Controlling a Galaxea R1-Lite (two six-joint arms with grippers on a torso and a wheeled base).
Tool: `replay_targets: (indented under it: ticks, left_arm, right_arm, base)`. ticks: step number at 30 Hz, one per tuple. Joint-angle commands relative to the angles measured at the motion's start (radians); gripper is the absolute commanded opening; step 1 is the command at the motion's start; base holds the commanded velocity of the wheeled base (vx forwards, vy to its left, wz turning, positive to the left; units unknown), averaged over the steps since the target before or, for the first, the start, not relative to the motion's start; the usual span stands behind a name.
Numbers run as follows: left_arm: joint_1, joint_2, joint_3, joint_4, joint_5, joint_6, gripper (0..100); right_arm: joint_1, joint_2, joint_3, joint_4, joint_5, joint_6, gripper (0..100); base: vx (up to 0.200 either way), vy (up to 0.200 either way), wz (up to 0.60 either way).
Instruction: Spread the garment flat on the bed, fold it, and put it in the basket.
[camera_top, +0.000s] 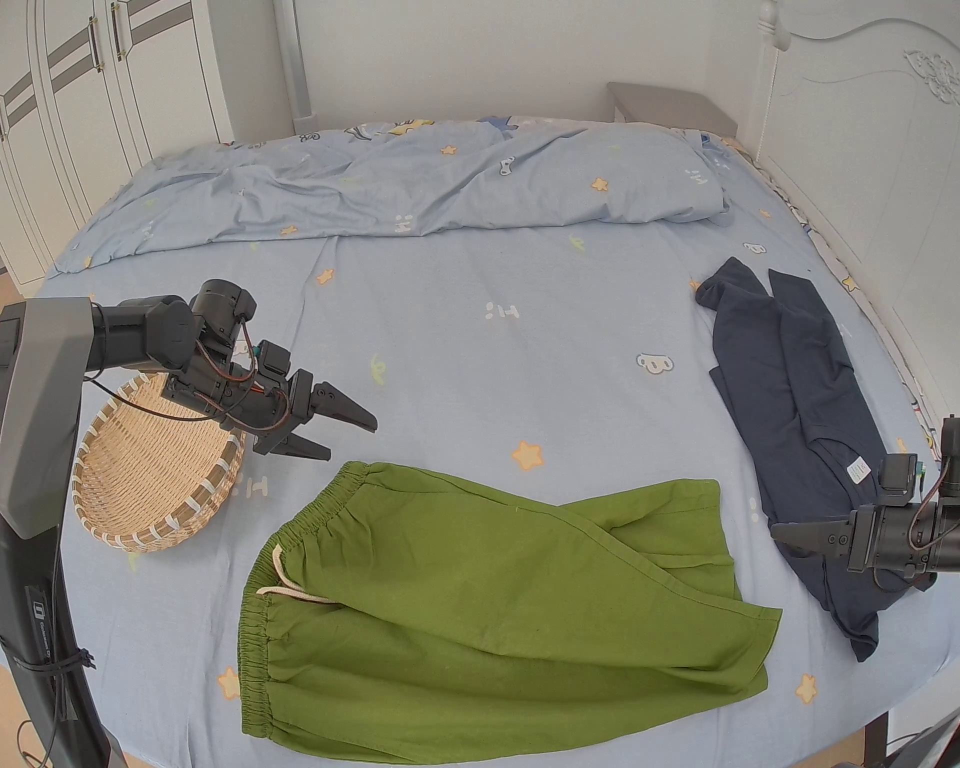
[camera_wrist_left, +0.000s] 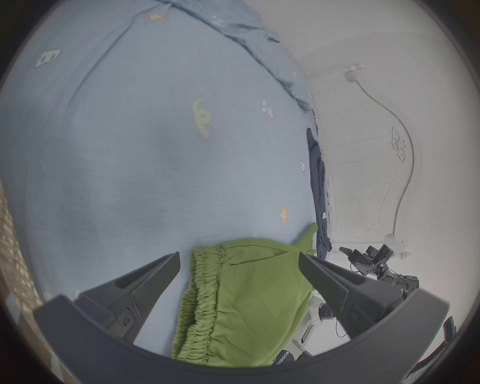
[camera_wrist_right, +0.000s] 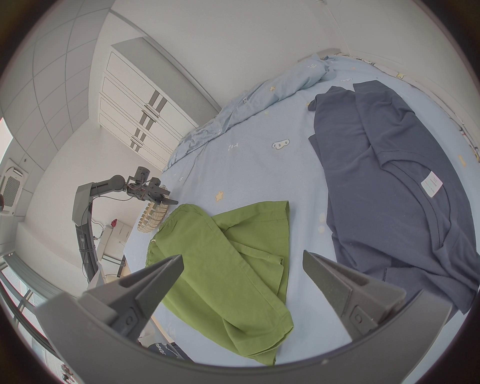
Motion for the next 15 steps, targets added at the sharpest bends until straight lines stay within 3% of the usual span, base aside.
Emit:
replay_targets:
  ticks: [1,15]
  left_arm:
    - [-0.005,0.043,-0.004,0.001,0.011,0.001,100]
    - [-0.021,0.082,-0.005,0.007,0.022,0.004,100]
  right_arm:
    - [-0.001,-0.003,-0.004,0.0,0.001,0.0,100]
    - [-0.003,0.004,0.001,0.0,0.001,-0.004,100]
  base:
    - [0.0,0.0,0.0]
    - [0.0,0.0,0.0]
